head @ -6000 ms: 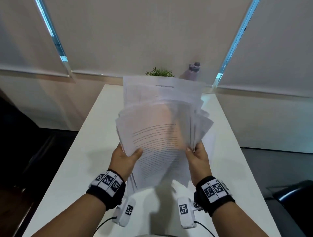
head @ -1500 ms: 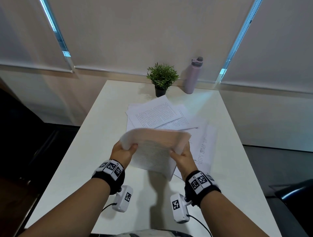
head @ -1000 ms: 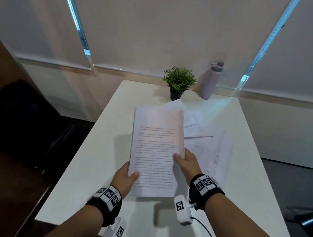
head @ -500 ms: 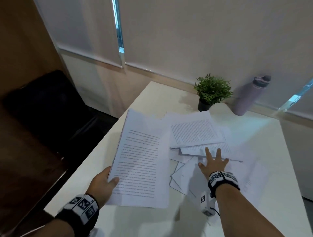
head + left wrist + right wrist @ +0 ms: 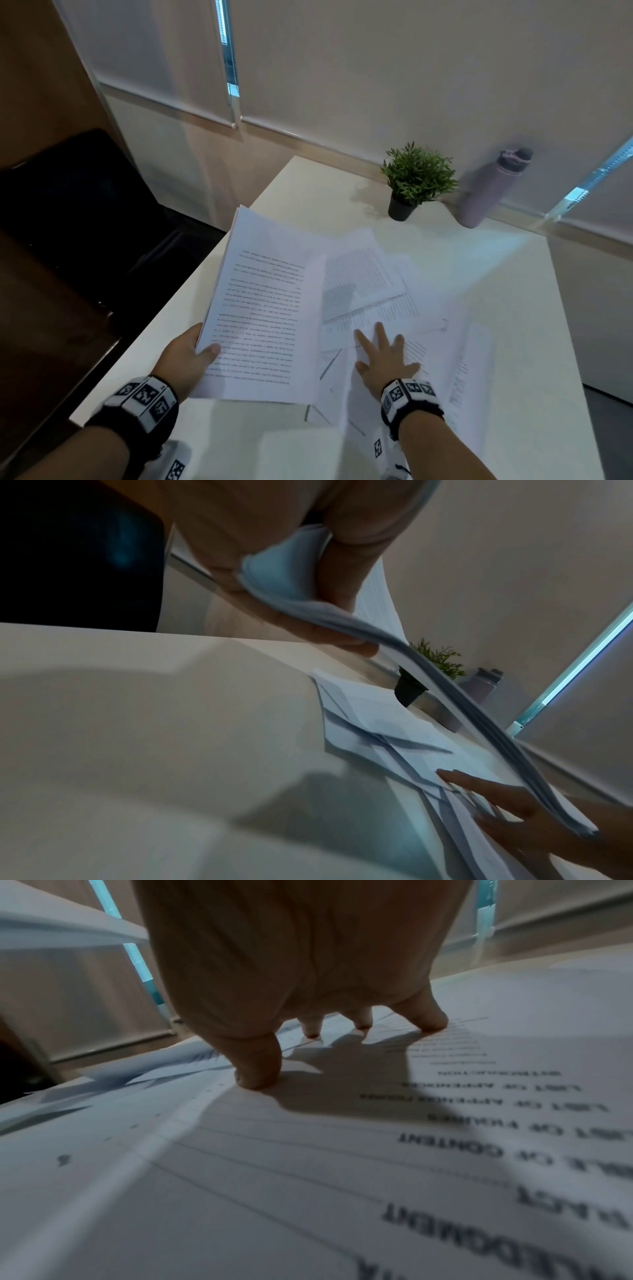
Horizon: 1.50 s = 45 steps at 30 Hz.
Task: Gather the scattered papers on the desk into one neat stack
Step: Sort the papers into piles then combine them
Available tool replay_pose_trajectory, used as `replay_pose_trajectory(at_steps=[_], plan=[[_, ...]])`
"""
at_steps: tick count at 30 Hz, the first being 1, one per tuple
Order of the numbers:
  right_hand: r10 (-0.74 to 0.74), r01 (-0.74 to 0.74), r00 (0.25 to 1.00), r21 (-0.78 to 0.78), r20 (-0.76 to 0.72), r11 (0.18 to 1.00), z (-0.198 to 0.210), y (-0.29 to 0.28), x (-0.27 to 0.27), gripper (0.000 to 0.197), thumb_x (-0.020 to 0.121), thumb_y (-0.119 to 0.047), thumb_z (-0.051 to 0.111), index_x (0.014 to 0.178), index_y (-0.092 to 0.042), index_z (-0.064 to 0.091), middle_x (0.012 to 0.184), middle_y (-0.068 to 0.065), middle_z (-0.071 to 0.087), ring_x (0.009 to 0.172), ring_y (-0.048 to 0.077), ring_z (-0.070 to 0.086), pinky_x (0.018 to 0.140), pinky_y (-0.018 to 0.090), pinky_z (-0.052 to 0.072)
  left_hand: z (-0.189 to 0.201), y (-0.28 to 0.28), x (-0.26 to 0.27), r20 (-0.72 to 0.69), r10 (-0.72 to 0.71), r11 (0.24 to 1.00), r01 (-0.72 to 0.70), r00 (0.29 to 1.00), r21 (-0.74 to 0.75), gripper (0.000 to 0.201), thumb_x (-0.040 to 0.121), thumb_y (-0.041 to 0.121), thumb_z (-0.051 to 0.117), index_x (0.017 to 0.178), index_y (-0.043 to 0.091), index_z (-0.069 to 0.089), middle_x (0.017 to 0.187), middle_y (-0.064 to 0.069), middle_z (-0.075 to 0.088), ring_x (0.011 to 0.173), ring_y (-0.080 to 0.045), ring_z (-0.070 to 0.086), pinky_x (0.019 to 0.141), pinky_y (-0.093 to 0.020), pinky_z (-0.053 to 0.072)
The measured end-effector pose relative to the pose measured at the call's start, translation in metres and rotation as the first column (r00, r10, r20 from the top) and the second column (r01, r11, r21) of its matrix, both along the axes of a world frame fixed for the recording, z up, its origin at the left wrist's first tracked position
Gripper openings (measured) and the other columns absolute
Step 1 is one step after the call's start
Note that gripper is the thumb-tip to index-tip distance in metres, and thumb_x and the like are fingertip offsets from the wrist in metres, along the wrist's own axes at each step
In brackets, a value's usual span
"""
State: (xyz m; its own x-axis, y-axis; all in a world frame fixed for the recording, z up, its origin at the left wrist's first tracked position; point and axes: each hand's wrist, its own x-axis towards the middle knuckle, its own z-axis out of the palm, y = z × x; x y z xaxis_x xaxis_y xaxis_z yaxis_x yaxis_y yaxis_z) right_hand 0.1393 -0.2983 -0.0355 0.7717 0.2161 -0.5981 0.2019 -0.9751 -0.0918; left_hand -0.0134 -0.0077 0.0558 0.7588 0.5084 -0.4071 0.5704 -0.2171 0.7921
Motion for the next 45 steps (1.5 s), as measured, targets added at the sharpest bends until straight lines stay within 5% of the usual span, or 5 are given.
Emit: replay_pose_trajectory(at_steps=[12, 22, 31, 38, 45], plan=[[-0.138, 0.134, 0.99, 0.297, -0.005, 0.945, 0.023, 0.032, -0.082, 0.059, 0.101, -0.023, 0.025, 0.152, -0.026, -0.005, 0.162, -0.007, -0.007, 0.149, 0.023, -0.008, 0.112, 0.066, 0.004, -0.018, -0.003, -0.017, -0.095, -0.16, 0.987, 0.158, 0.982, -0.027, 0.033, 0.091, 0.011, 0.054, 0.124, 0.015, 0.055, 0.114, -0.006, 0.064, 0.105, -0.028, 0.06, 0.095, -0.037, 0.046], [-0.589, 0.564, 0.755, 0.744, -0.288, 0.359, 0.069, -0.005, -0.078, 0.038, 0.097, -0.015, 0.036, 0.134, -0.012, 0.04, 0.127, 0.007, 0.054, 0.109, 0.021, 0.049, 0.101, 0.033, 0.039, -0.02, -0.085, 0.007, 0.074, -0.25, 0.906, 0.26, 0.965, -0.334, 0.027, 0.09, 0.021, 0.057, 0.116, 0.026, 0.049, 0.117, -0.005, 0.062, 0.112, -0.026, 0.058, 0.1, -0.04, 0.044], [-0.775, 0.595, 0.621, 0.714, -0.116, 0.369, 0.066, -0.098, -0.078, 0.032, 0.091, -0.002, 0.039, 0.12, -0.01, 0.05, 0.106, 0.011, 0.06, 0.099, 0.029, 0.058, 0.084, 0.032, 0.045, -0.026, -0.139, 0.031, 0.086, -0.495, 0.861, 0.501, 0.865, -0.088, 0.053, 0.094, 0.033, 0.046, 0.143, 0.019, 0.032, 0.144, 0.0, 0.042, 0.131, -0.019, 0.041, 0.109, -0.035, 0.031], [-0.844, 0.709, 0.516, 0.481, 0.143, 0.516, 0.066, -0.22, -0.073, 0.031, 0.09, -0.004, 0.04, 0.119, -0.007, 0.052, 0.109, 0.023, 0.061, 0.083, 0.028, 0.051, 0.076, 0.031, 0.041, -0.074, -0.14, 0.013, -0.591, -0.693, 0.335, 0.911, 0.412, 0.242, 0.092, 0.075, 0.059, 0.057, 0.142, 0.053, -0.006, 0.154, 0.009, -0.03, 0.143, -0.029, -0.025, 0.108, -0.068, 0.006], [-0.77, 0.742, 0.597, 0.21, 0.225, 0.637, 0.064, -0.257, -0.078, 0.014, 0.089, -0.005, 0.04, 0.099, -0.014, 0.04, 0.087, 0.014, 0.053, 0.077, 0.032, 0.052, 0.068, 0.035, 0.043, -0.087, -0.125, 0.006, -0.64, -0.678, 0.322, 0.929, 0.361, 0.183, 0.092, 0.078, 0.046, 0.062, 0.139, 0.057, -0.006, 0.152, 0.014, -0.032, 0.143, -0.028, -0.024, 0.107, -0.069, 0.014]])
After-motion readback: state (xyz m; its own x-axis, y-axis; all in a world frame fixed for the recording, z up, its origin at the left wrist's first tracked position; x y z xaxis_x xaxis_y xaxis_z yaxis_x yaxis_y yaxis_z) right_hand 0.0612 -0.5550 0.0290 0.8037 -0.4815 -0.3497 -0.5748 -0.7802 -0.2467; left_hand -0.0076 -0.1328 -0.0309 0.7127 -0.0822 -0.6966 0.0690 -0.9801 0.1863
